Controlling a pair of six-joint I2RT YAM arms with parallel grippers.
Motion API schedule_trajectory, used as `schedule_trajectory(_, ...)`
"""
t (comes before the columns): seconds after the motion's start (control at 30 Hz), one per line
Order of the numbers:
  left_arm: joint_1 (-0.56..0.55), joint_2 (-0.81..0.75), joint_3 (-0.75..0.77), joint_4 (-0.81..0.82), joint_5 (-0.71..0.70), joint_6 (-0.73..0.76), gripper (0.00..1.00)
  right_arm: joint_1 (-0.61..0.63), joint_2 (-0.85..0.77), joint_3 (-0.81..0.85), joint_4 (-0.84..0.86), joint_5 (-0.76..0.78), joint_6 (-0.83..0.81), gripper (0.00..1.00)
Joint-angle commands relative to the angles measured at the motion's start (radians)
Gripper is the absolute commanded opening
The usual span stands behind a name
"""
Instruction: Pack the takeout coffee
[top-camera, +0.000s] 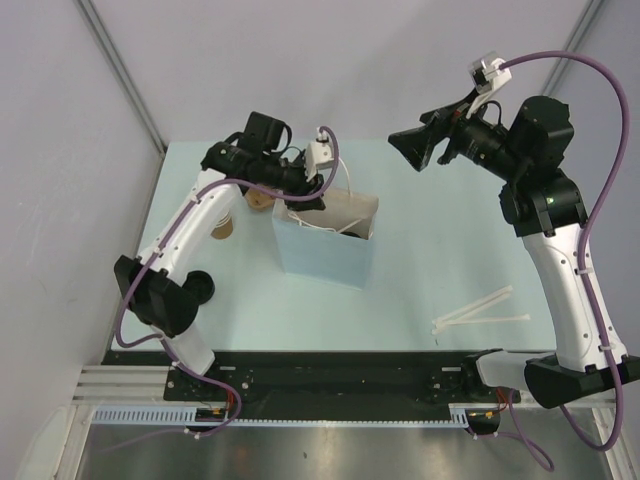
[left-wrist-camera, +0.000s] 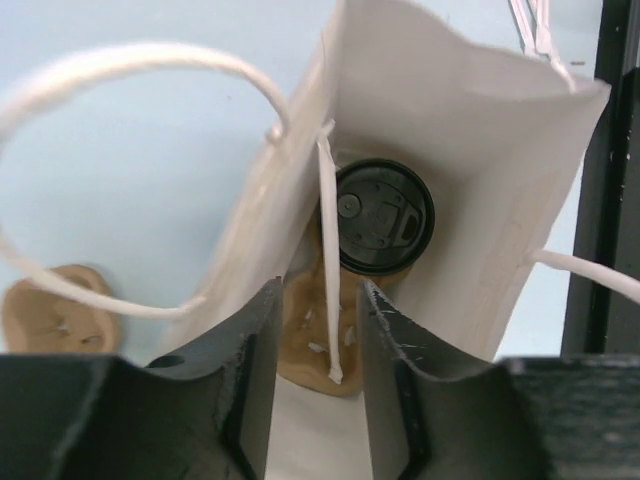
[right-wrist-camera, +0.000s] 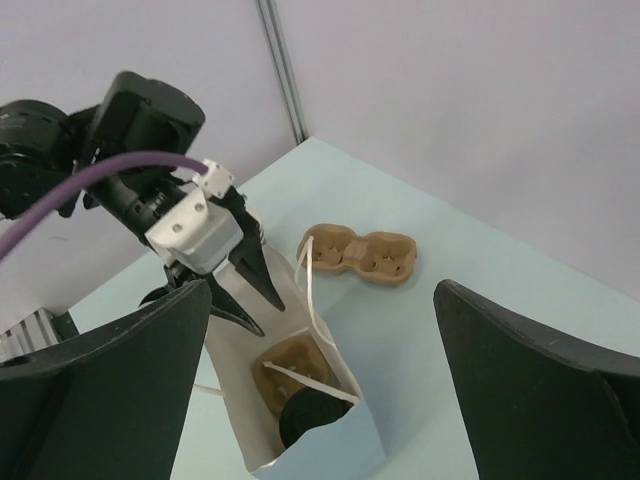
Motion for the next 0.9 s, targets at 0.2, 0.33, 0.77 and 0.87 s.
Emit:
schedule_trajectory(0.2, -0.003, -0.071, 0.251, 0.011, 0.009, -0.113, 0.44, -0.011, -0.021, -0.009, 0.019, -0.027, -0.018, 1.0)
schedule_trajectory(0.33, 0.014, -0.109, 0.289, 0.07, -0.01, -0.182, 0.45, -0.014, -0.02, -0.014, 0.018, -0.028, -0.026, 1.0)
schedule_trajectory(0.77, 0.363, -0.396, 0.013, 0.295, -0.016, -0.576, 0.82, -0.097, -0.046, -0.148, -0.082, 0.006, -0.028, 1.0)
schedule_trajectory(0.87, 0.443, -0.508, -0.192, 0.321, -0.028, -0.604, 0.95, -0.152, -0.088, -0.221, -0.11, 0.012, -0.035, 1.0)
